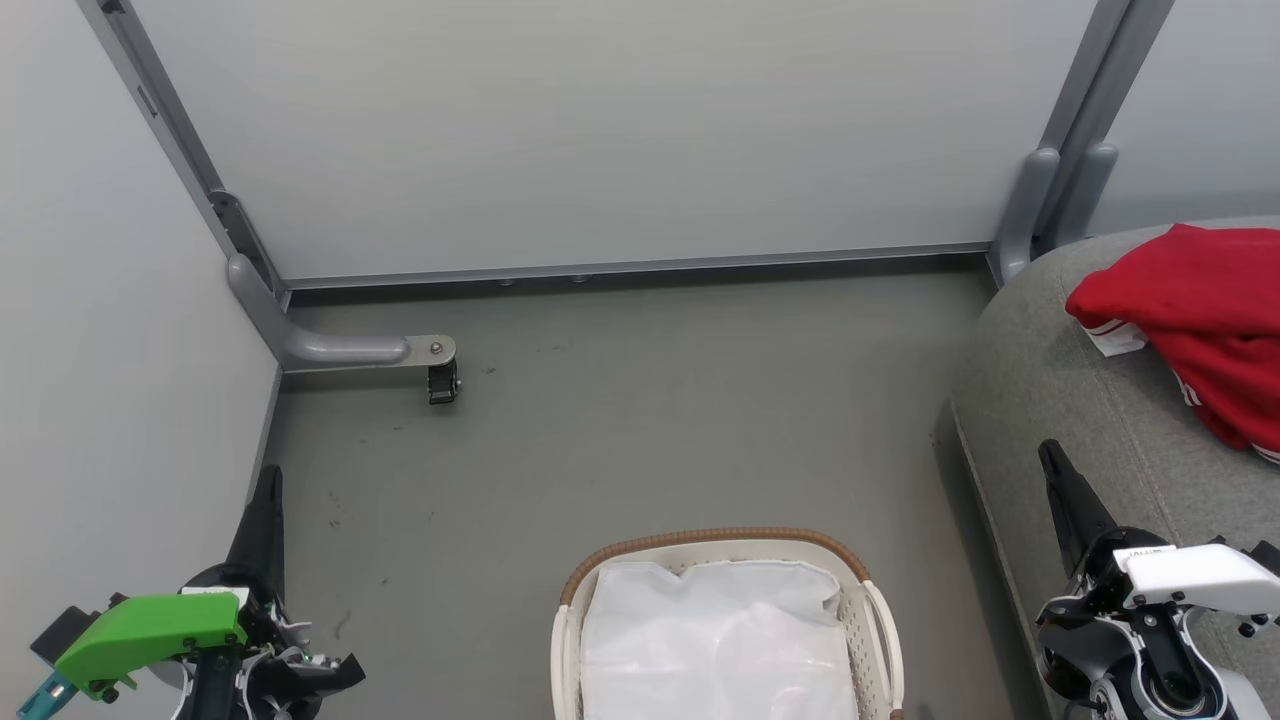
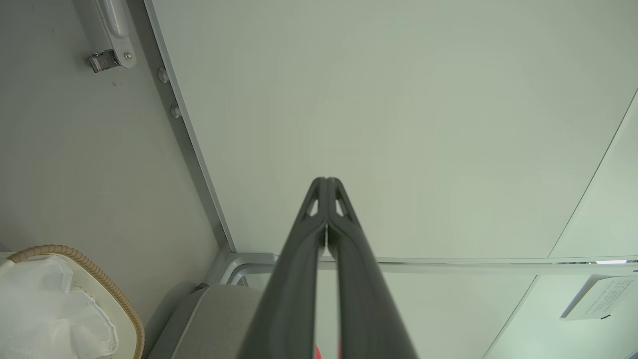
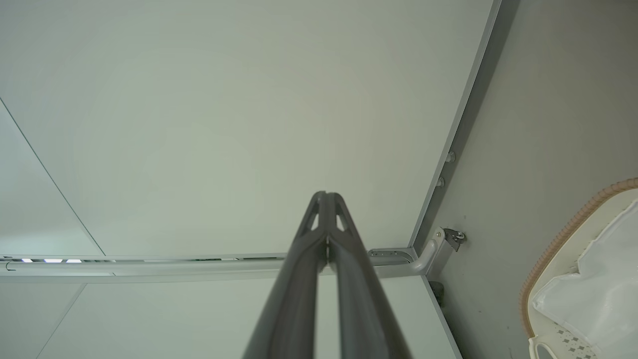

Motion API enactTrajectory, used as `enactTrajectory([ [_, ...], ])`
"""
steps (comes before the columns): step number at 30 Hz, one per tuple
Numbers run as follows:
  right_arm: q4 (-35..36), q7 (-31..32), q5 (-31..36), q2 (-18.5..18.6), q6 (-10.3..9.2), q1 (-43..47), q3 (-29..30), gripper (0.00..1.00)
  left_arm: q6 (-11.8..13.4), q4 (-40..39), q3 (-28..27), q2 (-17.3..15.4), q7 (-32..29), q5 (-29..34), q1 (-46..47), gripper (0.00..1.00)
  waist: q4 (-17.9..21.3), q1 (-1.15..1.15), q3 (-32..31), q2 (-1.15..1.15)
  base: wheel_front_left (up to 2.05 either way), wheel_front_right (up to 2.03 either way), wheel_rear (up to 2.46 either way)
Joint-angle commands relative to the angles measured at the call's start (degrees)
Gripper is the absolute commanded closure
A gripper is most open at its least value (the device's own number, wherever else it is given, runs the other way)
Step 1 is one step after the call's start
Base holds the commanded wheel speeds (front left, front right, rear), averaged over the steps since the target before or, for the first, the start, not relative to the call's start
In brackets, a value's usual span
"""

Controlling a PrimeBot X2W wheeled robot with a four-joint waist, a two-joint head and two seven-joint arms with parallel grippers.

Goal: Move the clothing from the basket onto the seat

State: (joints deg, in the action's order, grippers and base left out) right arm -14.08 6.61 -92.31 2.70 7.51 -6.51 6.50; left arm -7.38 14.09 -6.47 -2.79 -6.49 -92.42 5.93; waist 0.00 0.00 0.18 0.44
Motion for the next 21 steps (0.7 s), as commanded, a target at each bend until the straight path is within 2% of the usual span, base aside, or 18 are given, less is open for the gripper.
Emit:
enactTrajectory([
  [1,0.2,0.07,-0.19,0.34,-0.04,0.61,0.15,1.0,-0.24,-0.11,-0.16,-0.32,-0.21,-0.05,0.59,1.0,0.0,0.0,0.0,-0.44,0.0,0.0,0.0],
  [21,0.19,0.07,-0.2,0.34,-0.04,0.61,0.14,1.0,-0.24,-0.12,-0.19,-0.28,-0.24,-0.01,0.6,1.0,0.0,0.0,0.0,-0.44,0.0,0.0,0.0],
])
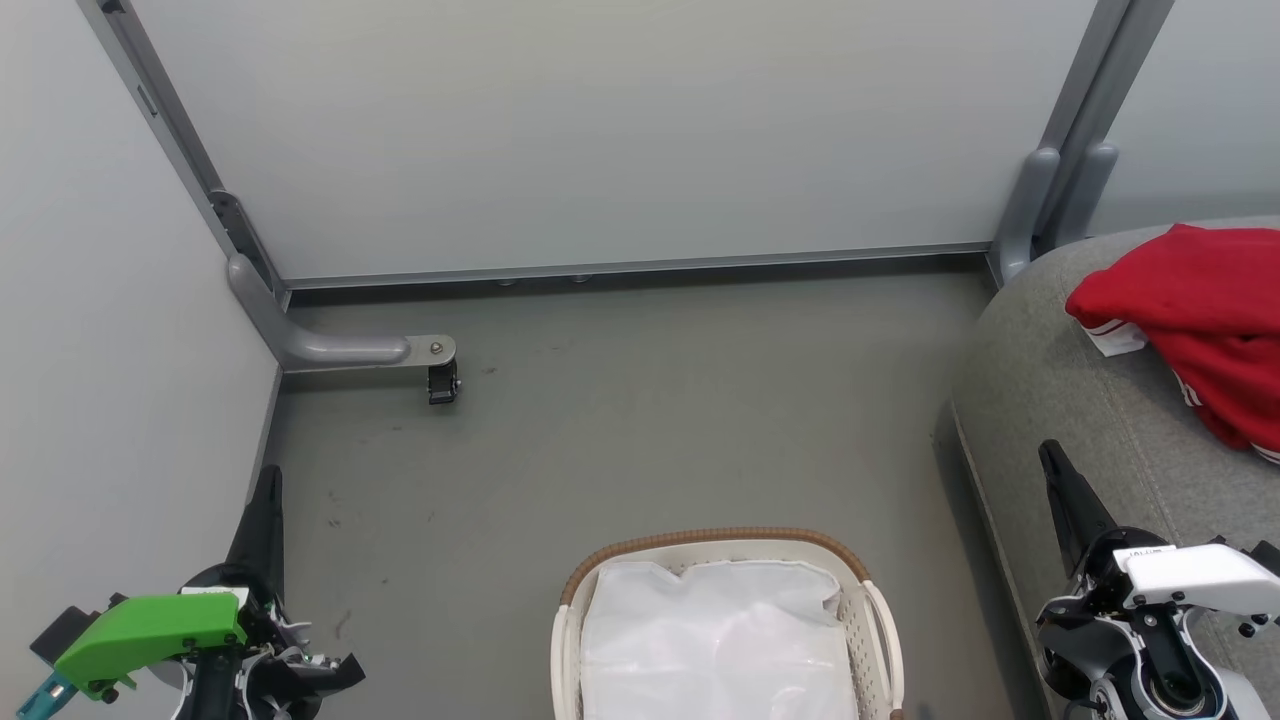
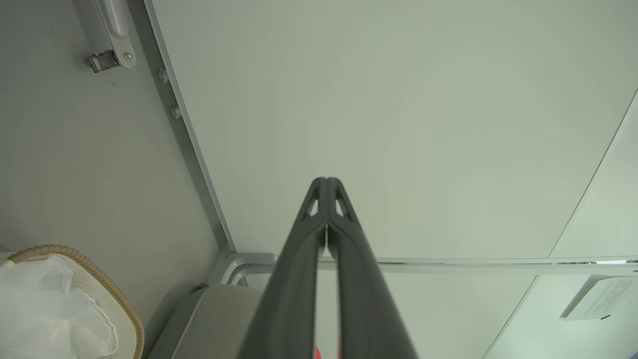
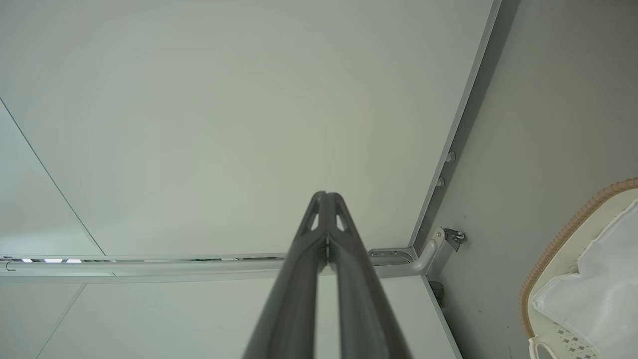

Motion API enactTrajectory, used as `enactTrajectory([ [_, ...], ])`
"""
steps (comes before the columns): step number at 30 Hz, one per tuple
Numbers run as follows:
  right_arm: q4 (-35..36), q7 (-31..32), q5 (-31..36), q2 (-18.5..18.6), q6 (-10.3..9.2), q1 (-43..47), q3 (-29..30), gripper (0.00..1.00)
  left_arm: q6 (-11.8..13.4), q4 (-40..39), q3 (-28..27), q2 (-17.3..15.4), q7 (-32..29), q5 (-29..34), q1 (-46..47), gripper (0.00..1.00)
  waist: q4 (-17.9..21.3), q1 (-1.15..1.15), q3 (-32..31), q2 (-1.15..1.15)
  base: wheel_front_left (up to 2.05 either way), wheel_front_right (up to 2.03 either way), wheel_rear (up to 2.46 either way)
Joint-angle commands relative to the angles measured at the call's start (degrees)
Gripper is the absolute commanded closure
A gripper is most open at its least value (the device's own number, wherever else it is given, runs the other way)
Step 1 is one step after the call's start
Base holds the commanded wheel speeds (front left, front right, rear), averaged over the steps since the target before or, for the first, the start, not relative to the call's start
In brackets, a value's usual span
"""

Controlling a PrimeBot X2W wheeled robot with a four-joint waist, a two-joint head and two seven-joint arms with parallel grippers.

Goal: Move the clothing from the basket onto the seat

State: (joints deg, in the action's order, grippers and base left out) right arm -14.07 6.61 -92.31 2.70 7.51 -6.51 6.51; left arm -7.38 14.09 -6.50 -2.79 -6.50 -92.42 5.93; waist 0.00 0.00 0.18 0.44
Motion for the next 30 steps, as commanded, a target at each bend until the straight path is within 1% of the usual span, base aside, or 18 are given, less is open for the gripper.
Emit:
enactTrajectory([
  [1,0.18,0.07,-0.2,0.34,-0.04,0.61,0.13,1.0,-0.24,-0.12,-0.16,-0.28,-0.24,-0.01,0.6,1.0,0.0,0.0,0.0,-0.44,0.0,0.0,0.0],
  [30,0.18,0.06,-0.2,0.34,-0.04,0.61,0.13,1.0,-0.25,-0.13,-0.18,-0.24,-0.27,0.04,0.6,1.0,0.0,0.0,0.0,-0.44,0.0,0.0,0.0],
])
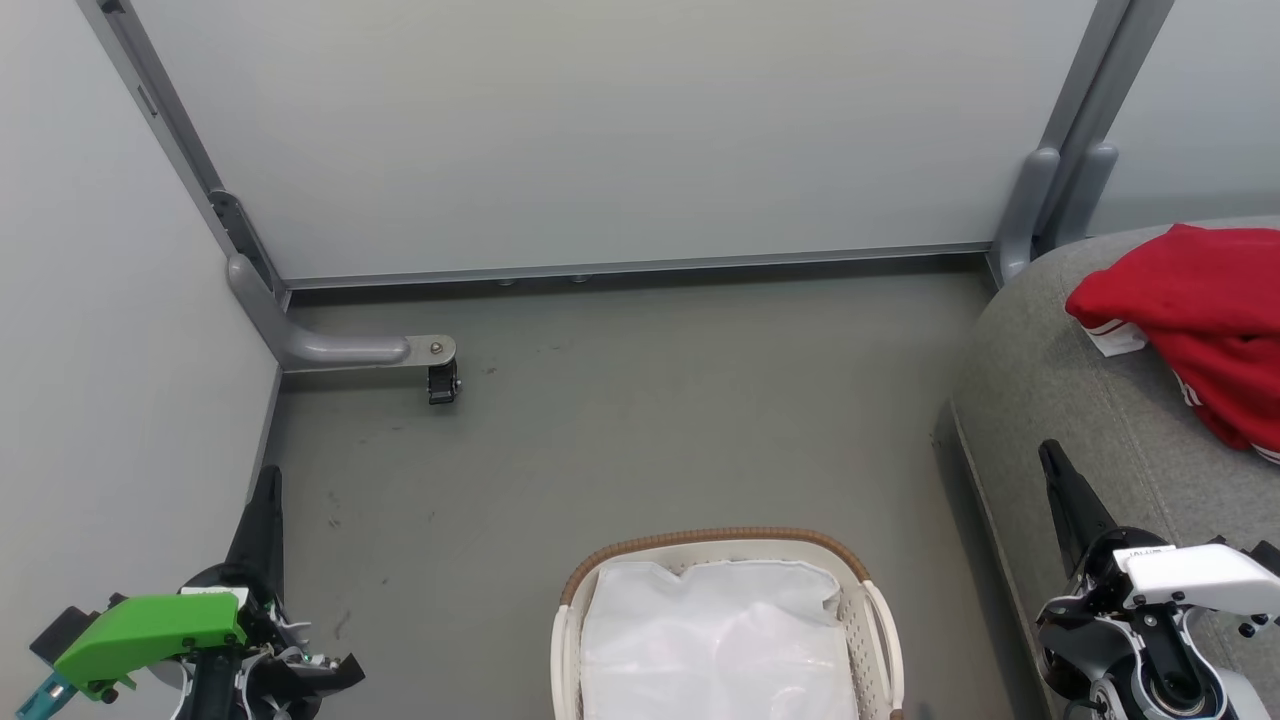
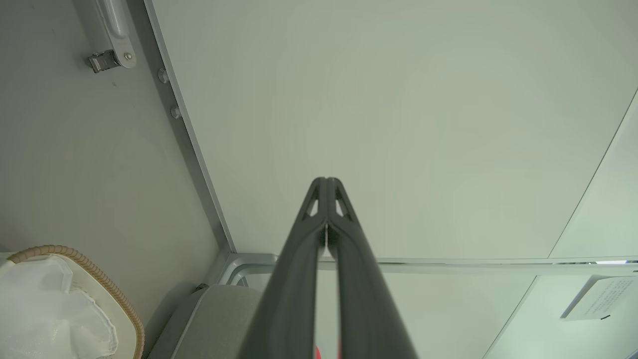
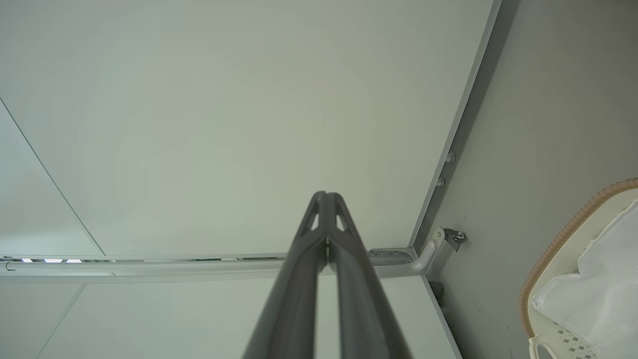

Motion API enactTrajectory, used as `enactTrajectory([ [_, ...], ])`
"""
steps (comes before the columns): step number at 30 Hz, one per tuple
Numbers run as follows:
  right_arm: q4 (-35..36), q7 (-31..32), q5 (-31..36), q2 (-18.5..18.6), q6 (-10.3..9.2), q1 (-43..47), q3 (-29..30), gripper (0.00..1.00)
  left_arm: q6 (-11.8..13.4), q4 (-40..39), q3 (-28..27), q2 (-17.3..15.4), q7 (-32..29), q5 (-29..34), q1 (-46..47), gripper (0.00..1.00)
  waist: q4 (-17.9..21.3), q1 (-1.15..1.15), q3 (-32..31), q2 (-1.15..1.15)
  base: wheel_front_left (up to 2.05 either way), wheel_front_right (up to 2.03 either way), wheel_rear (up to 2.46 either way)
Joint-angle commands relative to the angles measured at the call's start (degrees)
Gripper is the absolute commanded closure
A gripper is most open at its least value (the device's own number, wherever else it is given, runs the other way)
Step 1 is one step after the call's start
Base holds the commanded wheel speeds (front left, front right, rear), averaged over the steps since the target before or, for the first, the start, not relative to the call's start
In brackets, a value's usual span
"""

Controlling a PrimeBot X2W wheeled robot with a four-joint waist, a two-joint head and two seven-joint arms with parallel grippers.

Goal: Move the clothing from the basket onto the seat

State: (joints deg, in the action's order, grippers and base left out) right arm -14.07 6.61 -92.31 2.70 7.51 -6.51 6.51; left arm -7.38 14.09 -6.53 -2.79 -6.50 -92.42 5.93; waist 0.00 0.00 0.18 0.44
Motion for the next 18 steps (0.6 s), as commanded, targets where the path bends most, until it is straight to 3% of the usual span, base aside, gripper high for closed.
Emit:
enactTrajectory([
  [1,0.18,0.06,-0.2,0.34,-0.04,0.61,0.13,1.0,-0.25,-0.13,-0.15,-0.24,-0.27,0.04,0.6,1.0,0.0,0.0,0.0,-0.44,0.0,0.0,0.0],
  [18,0.18,0.06,-0.2,0.34,-0.04,0.61,0.12,1.0,-0.25,-0.13,-0.17,-0.23,-0.29,0.06,0.61,1.0,0.0,0.0,0.0,-0.44,0.0,0.0,0.0],
])
